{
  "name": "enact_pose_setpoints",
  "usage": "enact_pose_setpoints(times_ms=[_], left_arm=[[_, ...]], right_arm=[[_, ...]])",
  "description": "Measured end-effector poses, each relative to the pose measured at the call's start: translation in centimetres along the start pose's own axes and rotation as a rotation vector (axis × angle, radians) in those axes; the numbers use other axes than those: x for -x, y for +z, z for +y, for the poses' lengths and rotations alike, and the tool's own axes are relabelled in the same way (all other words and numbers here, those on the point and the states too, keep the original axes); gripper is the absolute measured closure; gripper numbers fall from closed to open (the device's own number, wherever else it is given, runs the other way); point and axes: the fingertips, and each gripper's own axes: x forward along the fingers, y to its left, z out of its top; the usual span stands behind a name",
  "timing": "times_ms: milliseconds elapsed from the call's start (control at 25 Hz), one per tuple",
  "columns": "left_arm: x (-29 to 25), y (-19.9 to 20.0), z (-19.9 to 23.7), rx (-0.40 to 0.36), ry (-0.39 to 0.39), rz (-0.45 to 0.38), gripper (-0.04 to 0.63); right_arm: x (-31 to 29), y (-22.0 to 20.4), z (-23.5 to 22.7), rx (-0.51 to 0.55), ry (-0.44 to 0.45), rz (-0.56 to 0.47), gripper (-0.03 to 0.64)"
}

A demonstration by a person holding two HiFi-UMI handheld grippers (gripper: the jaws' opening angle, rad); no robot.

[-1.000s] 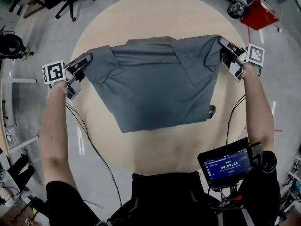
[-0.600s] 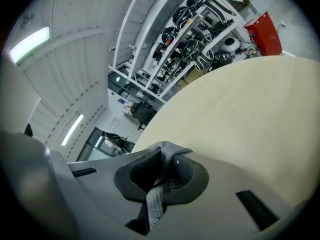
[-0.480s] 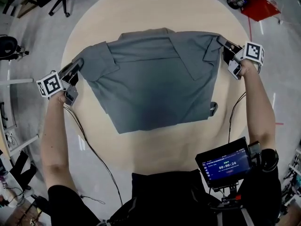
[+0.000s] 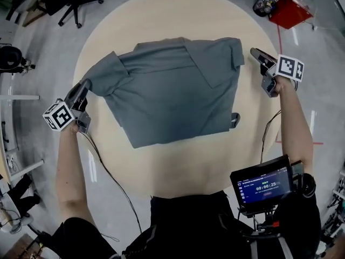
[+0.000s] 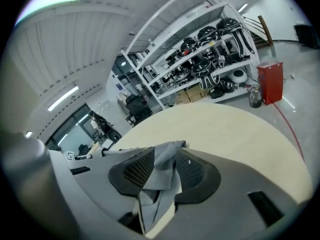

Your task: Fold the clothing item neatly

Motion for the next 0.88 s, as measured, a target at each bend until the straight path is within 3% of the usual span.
enact_pose_setpoints(times_ms=[120, 320, 640, 720, 880], left_arm=[[2.2, -0.3, 0.8, 0.009, 0.075, -0.001, 0.507], [6.1, 2.5, -2.8, -0.03, 0.106, -0.13, 0.506], [10.9, 4.9, -19.6, -0.159, -0.007, -0.352, 0.523], [11.8, 4.8, -23.3, -0.191, -0.005, -0.396, 0.568], [13.0, 3.3, -29.7, -0.221, 0.031, -0.433, 0.592]], right_arm=[[1.7, 0.1, 2.7, 0.033, 0.04, -0.046, 0.497], [5.3, -0.1, 8.2, 0.058, 0.133, -0.117, 0.499], [13.9, 1.3, 22.4, 0.128, 0.36, -0.263, 0.5], [15.8, 1.8, 25.1, 0.181, 0.374, -0.295, 0.504], [18.9, 0.4, 28.3, 0.356, 0.325, -0.307, 0.57]])
